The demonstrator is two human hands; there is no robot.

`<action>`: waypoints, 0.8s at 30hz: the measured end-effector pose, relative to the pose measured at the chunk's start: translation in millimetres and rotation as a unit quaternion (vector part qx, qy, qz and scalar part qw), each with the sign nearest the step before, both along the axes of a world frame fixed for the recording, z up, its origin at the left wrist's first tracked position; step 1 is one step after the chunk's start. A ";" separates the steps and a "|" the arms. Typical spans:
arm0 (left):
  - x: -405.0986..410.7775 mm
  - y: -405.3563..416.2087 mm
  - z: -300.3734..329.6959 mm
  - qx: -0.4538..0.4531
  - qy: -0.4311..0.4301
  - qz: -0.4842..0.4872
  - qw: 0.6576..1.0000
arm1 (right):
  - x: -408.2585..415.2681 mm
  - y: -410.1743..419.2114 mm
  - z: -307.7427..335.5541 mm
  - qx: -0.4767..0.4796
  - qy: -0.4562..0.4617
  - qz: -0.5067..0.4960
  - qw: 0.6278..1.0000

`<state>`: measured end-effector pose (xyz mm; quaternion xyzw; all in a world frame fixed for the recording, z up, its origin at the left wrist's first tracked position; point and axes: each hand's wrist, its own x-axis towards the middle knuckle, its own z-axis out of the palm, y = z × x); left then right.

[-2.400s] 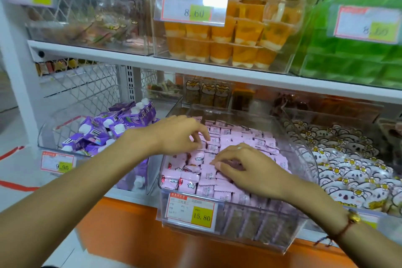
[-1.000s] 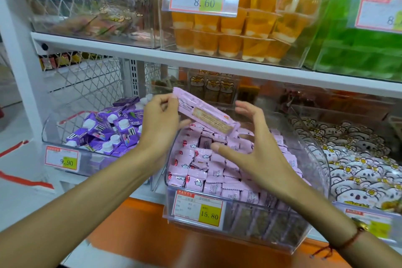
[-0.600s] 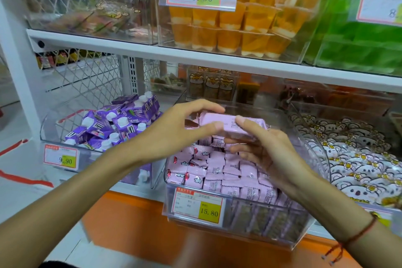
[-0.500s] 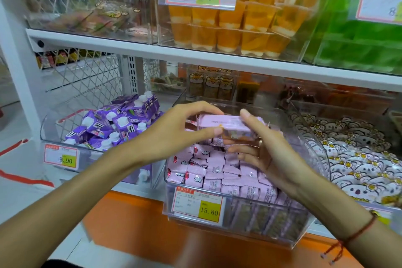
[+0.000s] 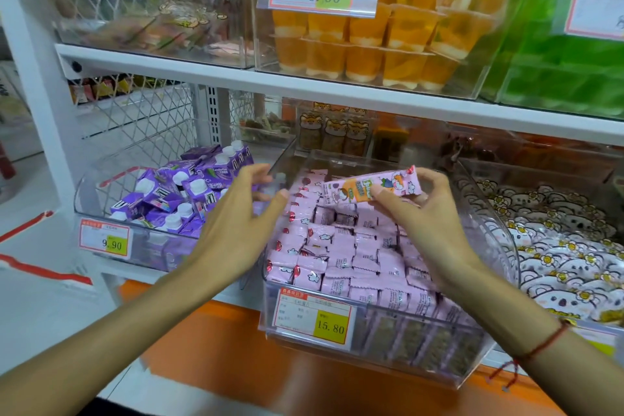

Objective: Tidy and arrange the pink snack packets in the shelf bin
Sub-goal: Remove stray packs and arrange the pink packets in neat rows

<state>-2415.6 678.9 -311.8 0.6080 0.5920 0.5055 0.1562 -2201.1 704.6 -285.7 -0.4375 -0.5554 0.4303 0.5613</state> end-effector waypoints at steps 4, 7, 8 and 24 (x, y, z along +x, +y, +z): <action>4.5 -2.3 -8.5 -0.092 -0.045 -0.029 0.994 | -19.9 5.8 -0.6 0.065 -0.185 0.027 0.980; 5.8 -3.3 -9.0 -0.102 -0.074 -0.044 0.991 | -25.4 18.0 18.0 0.148 -0.381 0.047 0.911; 5.9 -3.5 -8.4 -0.102 -0.076 -0.045 0.991 | -25.8 22.9 26.8 0.154 -0.439 0.062 0.883; -8.9 3.6 1.3 -0.104 -0.079 -0.130 0.983 | -31.3 34.5 -3.3 0.165 -0.514 0.138 0.830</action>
